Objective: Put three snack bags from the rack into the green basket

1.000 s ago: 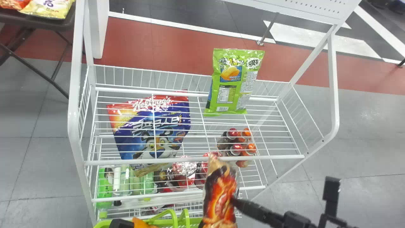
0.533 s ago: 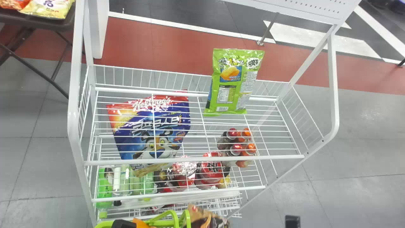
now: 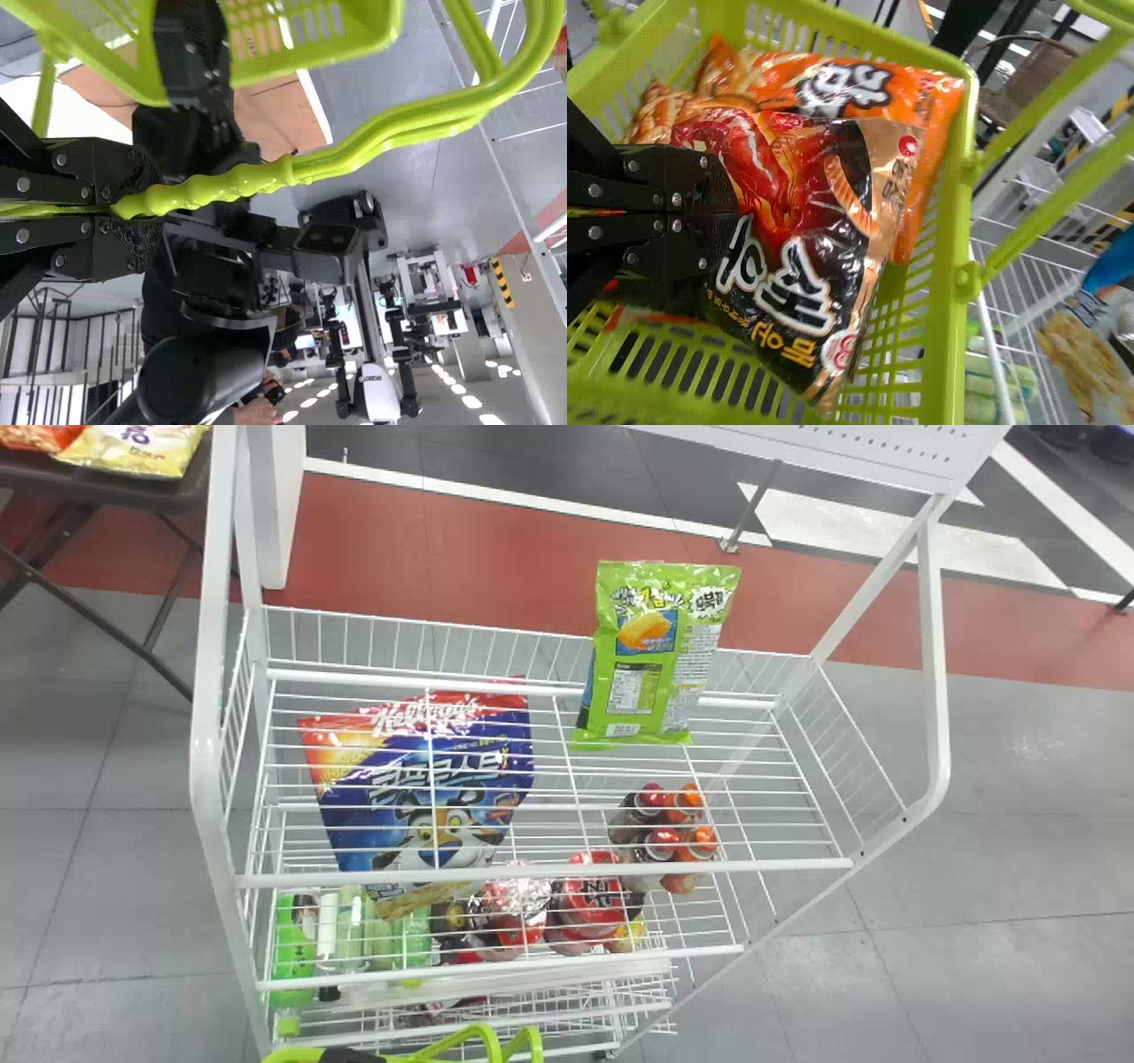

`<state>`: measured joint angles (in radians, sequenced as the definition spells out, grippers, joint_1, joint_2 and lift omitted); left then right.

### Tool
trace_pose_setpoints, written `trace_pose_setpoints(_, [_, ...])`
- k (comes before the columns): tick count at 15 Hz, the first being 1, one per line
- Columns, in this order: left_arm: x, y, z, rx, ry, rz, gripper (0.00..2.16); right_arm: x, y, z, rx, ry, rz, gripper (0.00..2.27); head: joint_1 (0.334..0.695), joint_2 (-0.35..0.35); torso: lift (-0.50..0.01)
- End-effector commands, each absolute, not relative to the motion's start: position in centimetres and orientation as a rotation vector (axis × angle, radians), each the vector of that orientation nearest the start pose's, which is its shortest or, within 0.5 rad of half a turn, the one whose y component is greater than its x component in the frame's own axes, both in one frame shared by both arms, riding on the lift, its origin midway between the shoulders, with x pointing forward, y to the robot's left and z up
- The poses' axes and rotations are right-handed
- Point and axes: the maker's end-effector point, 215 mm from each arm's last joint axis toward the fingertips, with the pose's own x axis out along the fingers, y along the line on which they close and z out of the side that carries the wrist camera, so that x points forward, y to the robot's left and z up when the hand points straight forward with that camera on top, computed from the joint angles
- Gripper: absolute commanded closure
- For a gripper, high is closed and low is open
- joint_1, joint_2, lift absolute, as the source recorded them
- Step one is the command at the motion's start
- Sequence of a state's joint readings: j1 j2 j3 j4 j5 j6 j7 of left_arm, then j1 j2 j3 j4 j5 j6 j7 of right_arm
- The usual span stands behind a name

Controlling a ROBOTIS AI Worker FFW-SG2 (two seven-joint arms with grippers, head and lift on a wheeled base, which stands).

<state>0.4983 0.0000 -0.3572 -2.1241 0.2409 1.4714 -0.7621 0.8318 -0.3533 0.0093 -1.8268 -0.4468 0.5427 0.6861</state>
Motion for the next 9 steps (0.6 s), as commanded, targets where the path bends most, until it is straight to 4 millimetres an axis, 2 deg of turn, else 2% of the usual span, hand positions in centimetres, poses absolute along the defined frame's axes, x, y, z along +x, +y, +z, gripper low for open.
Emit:
trace_pose_setpoints(1, [10.0, -10.3, -46.1, -0.671, 1.343, -1.180, 1.42, 13.1, -17.2, -59.3, 0.509, 1.022, 0.662, 1.52, 0.695, -0.350, 0.000])
trace_pose_setpoints(2, [10.0, -10.3, -46.1, -0.672, 1.341, -1.180, 1.42, 14.0, -18.6, -58.3, 0.494, 0.995, 0.641, 0.20, 0.695, -0.350, 0.000])
trace_pose_setpoints(3, [10.0, -10.3, -46.1, -0.672, 1.341, -1.180, 1.42, 15.0, -19.5, -57.2, 0.476, 0.969, 0.629, 0.00, 0.695, -0.350, 0.000])
trace_pose_setpoints(6, [10.3, -10.2, -46.1, -0.674, 1.335, -1.176, 1.42, 19.0, -21.6, -53.0, 0.422, 0.852, 0.608, 0.05, 0.695, -0.350, 0.000])
trace_pose_setpoints(9, [10.4, -10.2, -46.1, -0.675, 1.331, -1.176, 1.41, 24.1, -22.8, -46.7, 0.324, 0.640, 0.613, 0.05, 0.695, -0.350, 0.000])
